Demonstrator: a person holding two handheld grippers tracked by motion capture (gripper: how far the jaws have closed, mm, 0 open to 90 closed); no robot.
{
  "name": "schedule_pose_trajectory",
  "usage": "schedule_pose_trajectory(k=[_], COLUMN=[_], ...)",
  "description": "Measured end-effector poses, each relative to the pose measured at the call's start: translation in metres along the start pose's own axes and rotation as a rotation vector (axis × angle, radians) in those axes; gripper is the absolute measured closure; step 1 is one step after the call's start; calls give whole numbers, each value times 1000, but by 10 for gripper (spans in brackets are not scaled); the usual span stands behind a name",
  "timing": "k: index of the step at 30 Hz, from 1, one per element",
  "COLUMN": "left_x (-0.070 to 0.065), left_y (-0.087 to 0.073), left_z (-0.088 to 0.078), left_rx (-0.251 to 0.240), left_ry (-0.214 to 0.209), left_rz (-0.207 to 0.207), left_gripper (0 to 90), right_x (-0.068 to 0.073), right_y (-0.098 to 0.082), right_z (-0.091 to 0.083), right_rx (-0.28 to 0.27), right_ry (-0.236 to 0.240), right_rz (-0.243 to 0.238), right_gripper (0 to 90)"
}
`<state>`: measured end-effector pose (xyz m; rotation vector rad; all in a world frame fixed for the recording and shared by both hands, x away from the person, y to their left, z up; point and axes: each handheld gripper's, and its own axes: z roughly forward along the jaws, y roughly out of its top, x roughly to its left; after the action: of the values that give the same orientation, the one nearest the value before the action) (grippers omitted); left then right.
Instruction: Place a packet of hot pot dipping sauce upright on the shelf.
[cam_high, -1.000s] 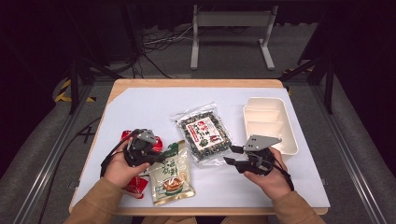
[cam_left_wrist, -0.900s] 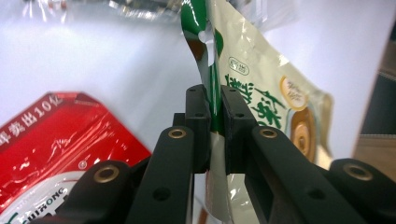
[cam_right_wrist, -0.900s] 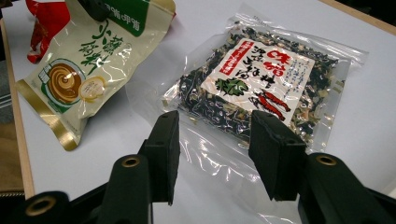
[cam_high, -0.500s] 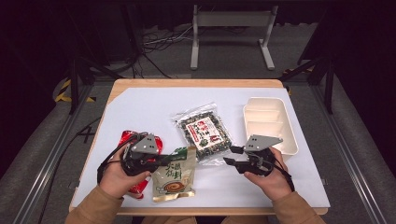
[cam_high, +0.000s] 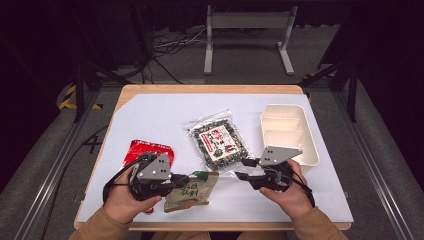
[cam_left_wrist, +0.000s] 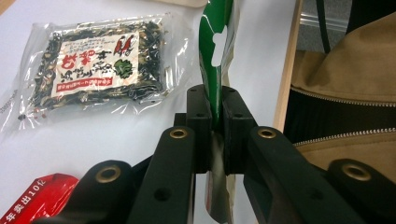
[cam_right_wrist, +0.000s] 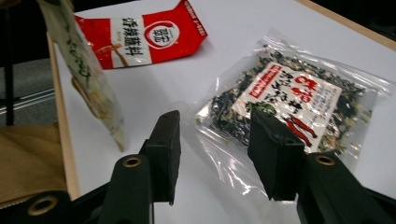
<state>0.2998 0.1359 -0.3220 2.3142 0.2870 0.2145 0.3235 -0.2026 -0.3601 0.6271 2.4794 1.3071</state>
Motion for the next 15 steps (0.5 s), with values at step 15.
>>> schedule_pose_trajectory(k=[15], left_x=[0], left_y=[0], left_z=[-10], left_rx=[-124], left_ry=[28], left_rz=[-31], left_gripper=[849], right_x=[26], right_y=[26], right_z=[1], right_rx=[-73], right_ry=[193], right_rz=[-60], right_gripper=[576])
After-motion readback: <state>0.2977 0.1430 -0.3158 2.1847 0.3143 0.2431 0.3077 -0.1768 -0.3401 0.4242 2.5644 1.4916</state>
